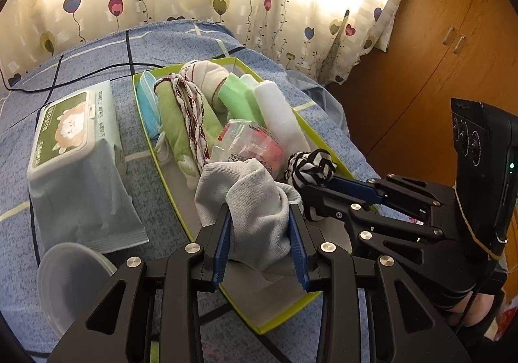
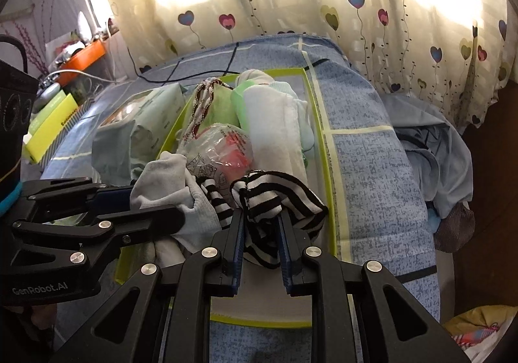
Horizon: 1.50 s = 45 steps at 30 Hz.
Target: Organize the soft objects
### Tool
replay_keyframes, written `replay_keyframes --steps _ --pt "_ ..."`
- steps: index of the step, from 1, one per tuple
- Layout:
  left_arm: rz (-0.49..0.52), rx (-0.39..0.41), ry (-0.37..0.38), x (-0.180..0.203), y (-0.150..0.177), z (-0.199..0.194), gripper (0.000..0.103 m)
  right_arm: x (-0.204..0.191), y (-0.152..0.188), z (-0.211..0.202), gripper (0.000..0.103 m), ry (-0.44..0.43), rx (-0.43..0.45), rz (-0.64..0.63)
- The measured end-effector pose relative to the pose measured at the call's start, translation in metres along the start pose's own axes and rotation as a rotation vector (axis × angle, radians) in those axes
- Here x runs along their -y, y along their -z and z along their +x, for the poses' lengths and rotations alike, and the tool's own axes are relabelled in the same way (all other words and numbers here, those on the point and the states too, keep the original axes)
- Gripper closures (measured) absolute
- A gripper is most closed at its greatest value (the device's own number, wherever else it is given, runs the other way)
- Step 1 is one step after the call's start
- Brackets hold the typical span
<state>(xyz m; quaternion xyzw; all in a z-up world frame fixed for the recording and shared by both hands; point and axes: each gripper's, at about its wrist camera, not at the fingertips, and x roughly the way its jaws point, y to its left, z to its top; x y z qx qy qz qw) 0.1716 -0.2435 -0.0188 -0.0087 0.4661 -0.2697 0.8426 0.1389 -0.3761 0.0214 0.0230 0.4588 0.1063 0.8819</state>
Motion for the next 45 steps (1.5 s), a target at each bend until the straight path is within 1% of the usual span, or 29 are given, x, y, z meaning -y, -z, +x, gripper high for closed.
replay_keyframes --steps 2,4,5,6,9,16,22,30,33,38,39,40,42,45 --pt "-0.006 0.001 0.004 -0.002 -0.001 0.001 0.068 -0.001 -0.001 0.000 0.085 -0.003 0.000 -0.001" --pt "-0.008 0.000 0.010 -0.003 -0.002 0.001 0.067 -0.002 0.000 -0.002 0.082 -0.006 -0.003 -0.002" --pt "-0.008 -0.001 0.010 -0.003 -0.002 0.000 0.067 -0.002 0.001 -0.003 0.078 -0.007 -0.003 0.000" --pt "-0.008 -0.003 0.011 -0.003 -0.002 0.000 0.066 -0.003 0.002 -0.004 0.071 -0.008 -0.002 0.001" --pt "-0.011 -0.004 0.011 -0.004 0.000 -0.002 0.063 -0.004 0.004 -0.010 0.058 0.005 0.004 0.000" --pt "-0.005 0.020 0.004 0.000 0.005 -0.012 0.059 -0.007 0.009 -0.024 0.051 0.029 0.019 -0.003" --pt "0.008 0.070 -0.004 0.004 0.005 -0.027 0.058 -0.010 0.012 -0.036 0.050 0.041 0.042 -0.008" --pt "0.018 0.098 0.024 0.008 0.007 -0.039 0.058 -0.014 0.015 -0.050 0.050 0.049 0.066 -0.010" --pt "0.011 0.113 0.008 0.007 0.009 -0.044 0.058 -0.014 0.017 -0.053 0.050 0.048 0.075 -0.007" --pt "-0.017 0.115 -0.055 0.001 0.012 -0.043 0.059 -0.013 0.017 -0.054 0.050 0.046 0.077 -0.006" --pt "-0.017 0.109 -0.058 0.000 0.013 -0.042 0.061 -0.013 0.018 -0.054 0.050 0.044 0.077 -0.005" --pt "-0.018 0.095 -0.050 -0.001 0.013 -0.038 0.072 -0.013 0.018 -0.054 0.050 0.040 0.077 -0.005" --pt "-0.004 0.070 -0.041 0.001 0.013 -0.032 0.081 -0.012 0.018 -0.054 0.050 0.038 0.079 -0.005" --pt "0.026 0.056 -0.020 0.007 0.012 -0.025 0.087 -0.011 0.019 -0.054 0.050 0.038 0.079 -0.004"
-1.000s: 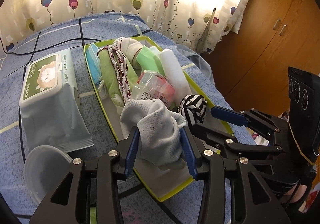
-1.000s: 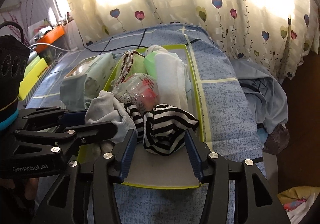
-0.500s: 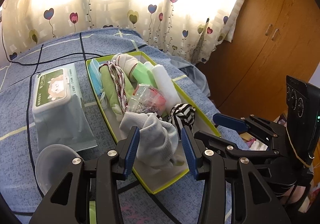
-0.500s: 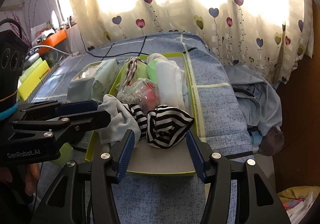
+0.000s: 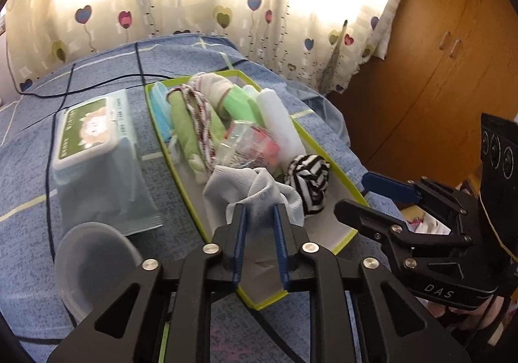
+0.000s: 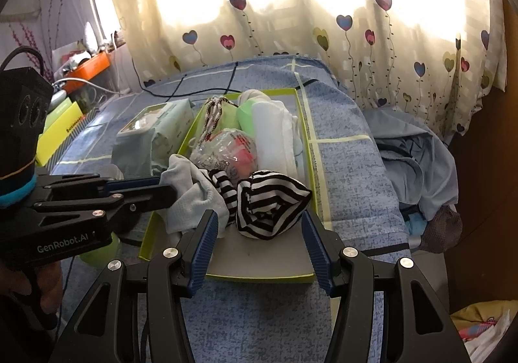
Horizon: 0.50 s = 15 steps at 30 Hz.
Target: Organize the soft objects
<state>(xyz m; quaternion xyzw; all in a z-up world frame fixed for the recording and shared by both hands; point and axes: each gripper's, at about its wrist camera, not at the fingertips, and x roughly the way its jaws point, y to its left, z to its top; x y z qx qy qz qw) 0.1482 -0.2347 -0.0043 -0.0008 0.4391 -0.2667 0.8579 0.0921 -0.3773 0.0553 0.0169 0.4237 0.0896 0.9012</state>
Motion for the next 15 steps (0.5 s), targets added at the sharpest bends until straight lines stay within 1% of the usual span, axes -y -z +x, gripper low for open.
replay_keyframes --steps 3,5,8,9,12,13,15 --pt "0.023 -0.002 0.023 0.006 -0.001 0.004 0.087 0.002 -0.001 0.002 0.053 0.000 -0.004 0.005" --pt "0.014 -0.020 0.043 0.005 -0.002 0.010 0.087 0.003 -0.002 0.004 0.054 0.001 -0.010 0.009" --pt "0.011 -0.022 0.058 0.003 -0.001 0.008 0.087 0.003 -0.005 0.009 0.057 -0.009 -0.014 0.005" --pt "0.005 -0.020 0.057 0.002 -0.001 0.008 0.087 0.004 -0.005 0.012 0.058 -0.010 -0.017 0.004" --pt "-0.010 -0.007 0.020 -0.004 -0.001 0.004 0.087 0.004 -0.008 0.020 0.060 -0.015 -0.025 0.000" --pt "-0.019 -0.008 0.021 -0.006 -0.001 0.004 0.087 0.004 -0.009 0.023 0.060 -0.018 -0.031 -0.001" --pt "-0.029 -0.013 0.005 -0.008 -0.001 0.005 0.087 0.003 -0.011 0.031 0.067 -0.017 -0.047 -0.007"
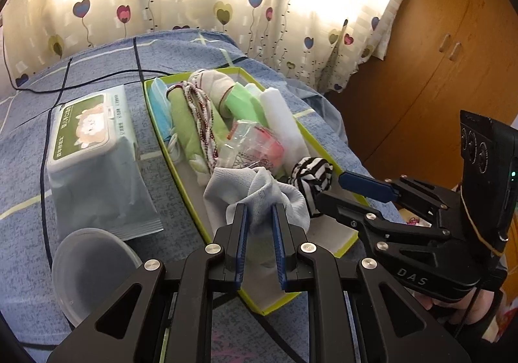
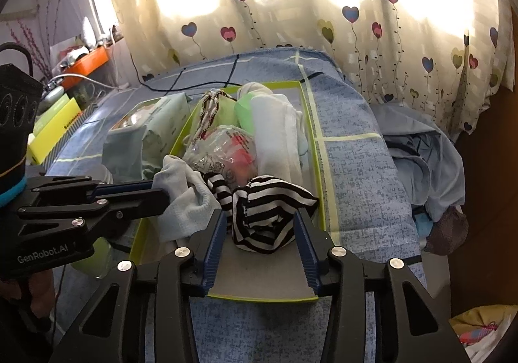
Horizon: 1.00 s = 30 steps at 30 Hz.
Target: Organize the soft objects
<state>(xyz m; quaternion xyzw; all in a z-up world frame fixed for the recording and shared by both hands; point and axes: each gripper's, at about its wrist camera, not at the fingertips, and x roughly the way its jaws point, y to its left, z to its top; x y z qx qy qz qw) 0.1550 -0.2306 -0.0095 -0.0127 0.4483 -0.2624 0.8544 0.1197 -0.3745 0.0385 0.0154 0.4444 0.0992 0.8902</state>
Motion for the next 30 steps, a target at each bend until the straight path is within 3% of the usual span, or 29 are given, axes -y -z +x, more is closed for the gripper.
replay_keyframes --steps 7,19,30 --pt "0.007 -0.033 -0.016 -0.001 -0.003 0.010 0.087 0.003 -0.001 0.022 0.086 0.010 -0.045 -0.006" --pt "0.030 -0.047 0.019 0.008 -0.001 0.017 0.087 0.002 -0.003 0.019 0.086 -0.006 -0.027 0.004" --pt "-0.003 -0.018 0.018 -0.003 0.006 -0.001 0.082 -0.008 0.007 -0.011 0.055 0.031 0.014 0.007"
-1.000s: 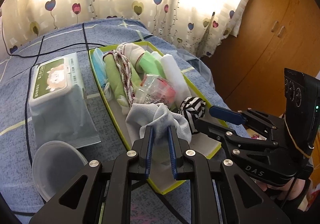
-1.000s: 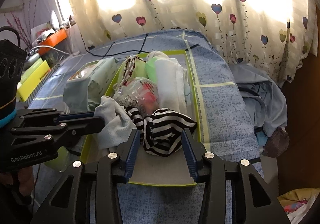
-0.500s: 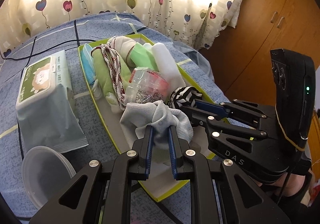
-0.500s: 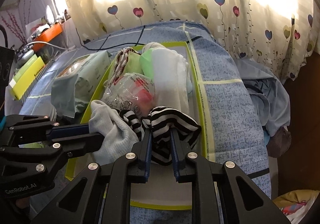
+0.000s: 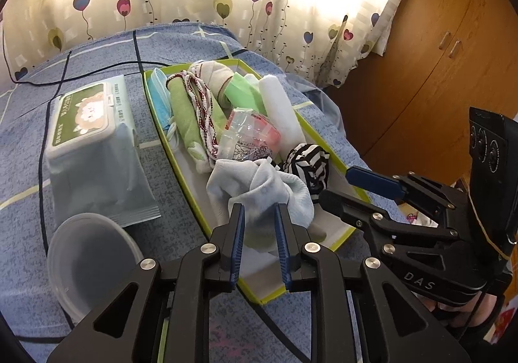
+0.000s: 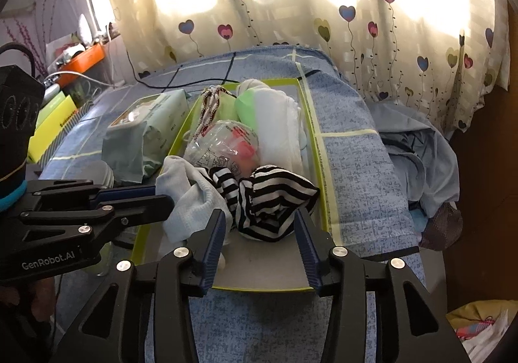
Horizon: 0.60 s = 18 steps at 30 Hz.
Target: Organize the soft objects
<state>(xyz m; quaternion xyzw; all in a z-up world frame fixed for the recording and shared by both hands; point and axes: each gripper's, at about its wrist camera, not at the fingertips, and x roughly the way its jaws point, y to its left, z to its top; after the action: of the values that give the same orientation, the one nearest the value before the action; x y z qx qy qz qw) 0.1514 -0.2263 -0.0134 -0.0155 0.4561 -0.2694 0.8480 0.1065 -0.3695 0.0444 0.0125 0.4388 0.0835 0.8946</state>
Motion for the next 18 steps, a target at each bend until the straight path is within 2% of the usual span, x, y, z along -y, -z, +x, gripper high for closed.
replay_keyframes --steps 3,8,11,18 --pt "0.010 0.020 -0.015 0.002 0.004 -0.009 0.081 -0.005 0.002 -0.006 0.048 0.005 0.007 0.002" --pt "0.035 0.062 -0.052 0.008 0.009 -0.025 0.080 -0.015 0.005 -0.015 0.045 0.018 0.015 -0.007" --pt "0.052 0.087 -0.085 0.011 0.013 -0.035 0.080 -0.020 0.006 -0.024 0.039 0.026 0.026 -0.012" --pt "0.078 0.131 -0.142 0.015 0.022 -0.055 0.080 -0.037 0.010 -0.041 0.038 0.033 0.048 -0.036"
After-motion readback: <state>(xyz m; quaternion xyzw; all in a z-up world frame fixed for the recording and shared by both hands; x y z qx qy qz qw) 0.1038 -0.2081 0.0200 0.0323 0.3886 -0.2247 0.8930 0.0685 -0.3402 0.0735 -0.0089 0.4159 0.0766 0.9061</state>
